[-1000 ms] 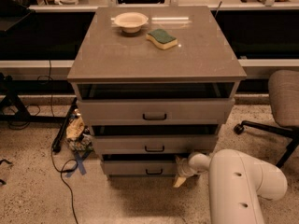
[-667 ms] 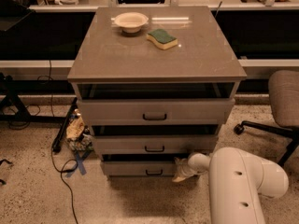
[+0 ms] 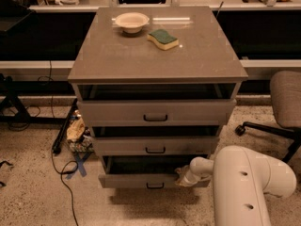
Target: Open bottom drawer
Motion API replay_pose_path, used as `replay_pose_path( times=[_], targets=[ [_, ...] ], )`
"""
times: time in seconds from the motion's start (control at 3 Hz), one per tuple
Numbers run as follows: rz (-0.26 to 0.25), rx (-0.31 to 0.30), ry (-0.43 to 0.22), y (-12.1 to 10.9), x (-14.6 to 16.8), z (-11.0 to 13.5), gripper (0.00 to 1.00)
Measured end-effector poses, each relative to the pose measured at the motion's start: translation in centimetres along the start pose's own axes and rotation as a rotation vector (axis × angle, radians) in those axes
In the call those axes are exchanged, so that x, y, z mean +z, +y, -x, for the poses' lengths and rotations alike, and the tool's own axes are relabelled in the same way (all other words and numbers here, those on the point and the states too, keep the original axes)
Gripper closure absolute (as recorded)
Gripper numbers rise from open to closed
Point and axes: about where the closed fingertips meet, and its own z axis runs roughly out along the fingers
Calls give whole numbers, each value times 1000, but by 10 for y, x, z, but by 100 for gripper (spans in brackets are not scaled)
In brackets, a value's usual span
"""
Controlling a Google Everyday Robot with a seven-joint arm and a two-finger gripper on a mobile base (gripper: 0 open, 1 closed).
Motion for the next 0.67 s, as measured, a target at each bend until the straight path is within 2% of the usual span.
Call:
replay_pose_path(
  times=[0.33,0.67],
  targets=[
    [0,0,0,0,-1,0,100],
    [0,0,0,0,-1,0,100]
  ],
)
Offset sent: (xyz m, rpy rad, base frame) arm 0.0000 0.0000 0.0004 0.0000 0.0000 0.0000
